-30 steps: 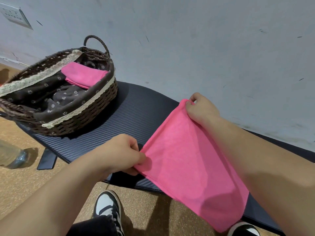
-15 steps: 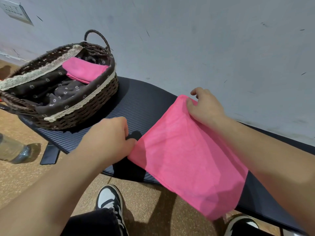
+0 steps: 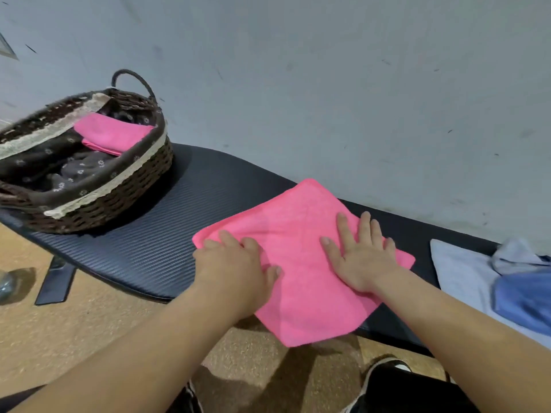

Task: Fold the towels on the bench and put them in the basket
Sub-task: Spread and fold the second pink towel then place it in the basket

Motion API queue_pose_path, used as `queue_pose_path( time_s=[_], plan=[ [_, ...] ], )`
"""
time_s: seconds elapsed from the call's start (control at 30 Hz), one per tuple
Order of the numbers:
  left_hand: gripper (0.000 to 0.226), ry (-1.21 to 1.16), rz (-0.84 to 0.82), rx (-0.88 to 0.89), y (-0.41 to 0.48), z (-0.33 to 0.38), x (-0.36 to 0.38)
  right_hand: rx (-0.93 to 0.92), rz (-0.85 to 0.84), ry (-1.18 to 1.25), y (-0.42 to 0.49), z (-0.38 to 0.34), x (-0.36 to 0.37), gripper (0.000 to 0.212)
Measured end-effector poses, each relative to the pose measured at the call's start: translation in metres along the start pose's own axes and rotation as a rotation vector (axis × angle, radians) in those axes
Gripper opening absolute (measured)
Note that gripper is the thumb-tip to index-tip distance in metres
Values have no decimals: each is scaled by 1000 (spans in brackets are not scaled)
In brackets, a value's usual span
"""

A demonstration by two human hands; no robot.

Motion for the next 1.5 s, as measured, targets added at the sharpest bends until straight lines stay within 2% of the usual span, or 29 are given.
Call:
queue_pose_path(
  time_s=[0.13, 0.2, 0.27, 0.37, 0.43, 0.5, 0.57, 0.7, 0.8, 0.9, 1.03, 1.07, 1.13, 1.17, 1.27, 1.37, 1.43, 1.5],
  plan=[
    [86, -94, 91, 171, 38, -8, 0, 184, -153, -137, -31, 10, -10, 101],
    [79, -114, 125, 239, 50, -6, 1, 236, -153, -229, -41, 12, -18, 111],
    [70, -79, 166, 247, 52, 6, 2, 150, -41, -258, -43, 14, -25, 105],
    [77, -32, 166, 266, 37, 38, 1, -200, 228, -80, -26, 18, -24, 90],
    [89, -82, 69, 257, 29, 50, 7, -333, 222, 37, -12, 22, -13, 88],
    [97, -85, -4, 246, 31, 52, 17, -334, 114, 76, -5, 23, 2, 79],
    [101, -98, 27, 278, 42, 44, 26, -280, 37, 44, -2, 23, 12, 76],
    [101, -231, 163, 439, 62, 23, 27, -149, 115, 85, -4, 17, 16, 79],
    [82, -244, 281, 527, 54, 26, 19, -91, 215, 123, -7, 12, 22, 78],
    [71, -187, 367, 658, 25, 37, 23, -154, 304, 187, -12, 14, 19, 73],
    [108, 16, 292, 635, -15, 39, 37, -224, 378, 202, -37, 21, 21, 70],
    [114, 59, 224, 598, -17, 36, 45, -220, 373, 196, -44, 25, 27, 73],
    [121, 84, 237, 577, -16, 30, 55, -208, 344, 159, -54, 36, 41, 79],
    [120, 87, 274, 585, -14, 26, 58, -203, 335, 138, -56, 43, 47, 81],
    [121, 57, 240, 581, -8, 14, 66, -187, 337, 159, -57, 59, 53, 84],
    [102, 4, 254, 645, -13, 9, 64, -202, 397, 164, -64, 60, 46, 81],
    [93, -79, 237, 677, -15, 4, 60, -308, 398, 104, -78, 51, 35, 85],
    [90, -120, 249, 678, -18, -1, 52, -468, 309, 76, -97, 38, 30, 96]
  ],
)
Point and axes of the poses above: each hand's wrist, its own y-axis towards the middle knuckle, its own x-axis out of the palm, z = x × y, the point moved 2 cm from there along y, towards the middle knuckle, and after that the axes turned 4 degrees about z, right-handed, at the moved point
